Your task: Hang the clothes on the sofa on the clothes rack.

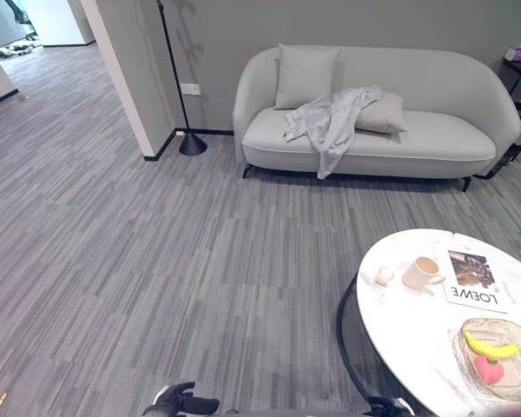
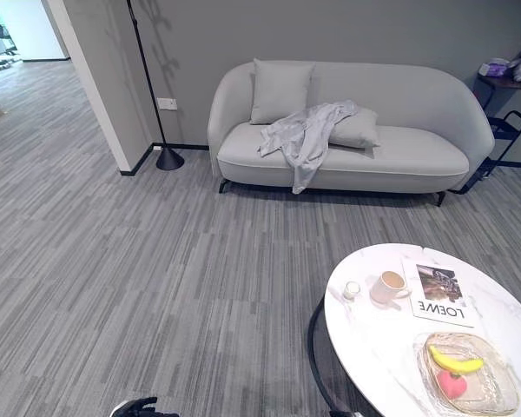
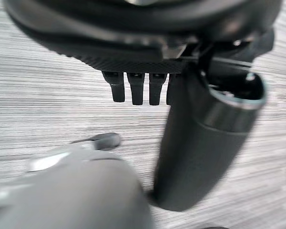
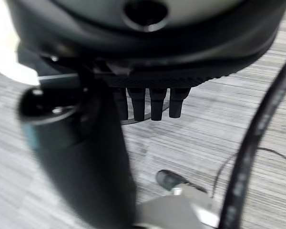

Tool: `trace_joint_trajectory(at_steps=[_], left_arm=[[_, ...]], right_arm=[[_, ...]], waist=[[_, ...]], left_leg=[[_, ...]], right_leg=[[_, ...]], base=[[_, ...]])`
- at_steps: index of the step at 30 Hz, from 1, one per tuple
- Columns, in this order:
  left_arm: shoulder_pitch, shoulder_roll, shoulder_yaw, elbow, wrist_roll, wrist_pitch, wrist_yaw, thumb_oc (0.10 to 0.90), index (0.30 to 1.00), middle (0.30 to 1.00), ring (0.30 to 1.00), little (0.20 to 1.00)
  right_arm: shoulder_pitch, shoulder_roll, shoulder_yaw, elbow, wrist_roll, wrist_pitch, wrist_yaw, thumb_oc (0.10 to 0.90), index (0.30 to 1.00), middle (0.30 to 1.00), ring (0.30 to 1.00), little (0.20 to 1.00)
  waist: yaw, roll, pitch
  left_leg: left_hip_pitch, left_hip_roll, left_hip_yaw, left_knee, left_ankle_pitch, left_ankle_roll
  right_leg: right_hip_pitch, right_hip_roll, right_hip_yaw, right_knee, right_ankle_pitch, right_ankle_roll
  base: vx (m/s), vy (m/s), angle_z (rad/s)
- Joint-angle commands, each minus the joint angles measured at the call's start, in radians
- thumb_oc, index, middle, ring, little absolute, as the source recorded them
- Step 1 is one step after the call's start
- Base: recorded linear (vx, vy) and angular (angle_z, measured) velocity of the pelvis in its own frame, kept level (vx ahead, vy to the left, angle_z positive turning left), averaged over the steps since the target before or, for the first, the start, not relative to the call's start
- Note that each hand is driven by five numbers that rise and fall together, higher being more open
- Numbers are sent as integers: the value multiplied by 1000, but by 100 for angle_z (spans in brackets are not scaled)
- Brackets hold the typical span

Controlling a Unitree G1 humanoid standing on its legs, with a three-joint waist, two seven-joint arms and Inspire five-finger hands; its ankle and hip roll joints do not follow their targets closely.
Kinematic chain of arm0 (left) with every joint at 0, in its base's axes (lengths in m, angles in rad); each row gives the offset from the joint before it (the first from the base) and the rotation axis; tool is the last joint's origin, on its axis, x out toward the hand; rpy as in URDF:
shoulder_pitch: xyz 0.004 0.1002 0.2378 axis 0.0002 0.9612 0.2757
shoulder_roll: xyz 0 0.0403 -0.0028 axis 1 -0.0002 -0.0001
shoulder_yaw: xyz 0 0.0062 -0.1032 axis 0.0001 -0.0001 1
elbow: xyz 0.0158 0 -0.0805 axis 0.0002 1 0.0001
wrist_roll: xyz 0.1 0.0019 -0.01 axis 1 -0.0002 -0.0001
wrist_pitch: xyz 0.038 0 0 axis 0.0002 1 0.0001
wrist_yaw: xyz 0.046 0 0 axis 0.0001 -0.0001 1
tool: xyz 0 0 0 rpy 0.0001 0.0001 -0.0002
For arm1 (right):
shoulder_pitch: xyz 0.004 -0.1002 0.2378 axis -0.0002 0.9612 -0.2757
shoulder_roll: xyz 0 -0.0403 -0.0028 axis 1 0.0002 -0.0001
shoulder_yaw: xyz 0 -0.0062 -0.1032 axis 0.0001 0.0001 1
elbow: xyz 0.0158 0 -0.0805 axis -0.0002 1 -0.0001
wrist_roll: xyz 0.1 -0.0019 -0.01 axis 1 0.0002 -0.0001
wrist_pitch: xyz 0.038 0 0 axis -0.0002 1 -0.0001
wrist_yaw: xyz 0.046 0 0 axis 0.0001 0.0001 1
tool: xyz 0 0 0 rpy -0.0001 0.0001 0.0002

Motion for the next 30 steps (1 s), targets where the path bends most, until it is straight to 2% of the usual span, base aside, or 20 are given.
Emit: trace_joint_trajectory(at_steps=[1, 3, 17, 27, 28, 30], left_arm=[[-48, 48, 6, 11, 6, -23, 9, 800, 900, 900, 900, 900], [-52, 52, -7, 13, 38, -24, 13, 800, 900, 900, 900, 900], [-54, 47, -9, 38, 38, -18, 15, 800, 900, 900, 900, 900], [-65, 41, -7, 14, -13, -14, 11, 800, 900, 900, 900, 900], [-78, 47, -10, 2, -24, -16, 11, 800, 900, 900, 900, 900], [-90, 54, -15, -16, -35, -18, 9, 800, 900, 900, 900, 900]], right_arm=[[-51, -21, 24, -32, 17, -23, -17, 800, 900, 900, 900, 900], [-53, -25, 26, -37, 15, -24, -16, 800, 900, 900, 900, 900], [-44, -26, 29, 7, 7, -17, -12, 800, 900, 900, 900, 900], [-60, -27, 44, -13, 15, -17, -14, 800, 900, 900, 900, 900], [-72, -34, 45, -21, 22, -19, -15, 800, 900, 900, 900, 900], [-84, -45, 51, -30, 18, -19, -13, 800, 900, 900, 900, 900]], waist=[[4, -64, 23], [2, -63, 23], [-3, -59, 23], [-3, -65, 51], [1, -79, 79], [4, -90, 106]], left_leg=[[25, -31, 32, -17, -59, -32], [27, -31, 35, -17, -60, -33], [33, -29, 35, -17, -62, -35], [48, -14, 32, -17, -56, -35], [-21, -19, 26, 93, -79, -34], [-105, -27, 20, 221, -103, -42]], right_leg=[[66, -30, -30, -131, 88, 58], [66, -30, -30, -131, 87, 58], [73, -26, -29, -131, 80, 56], [78, -5, -23, -131, 61, 41], [73, -14, -15, -131, 64, 34], [60, -19, -16, -131, 66, 20]], base=[[0, 0, 0], [0, 0, 0], [1, -4, -1], [42, -37, 1], [-11, -67, -2], [-54, -53, 2]])
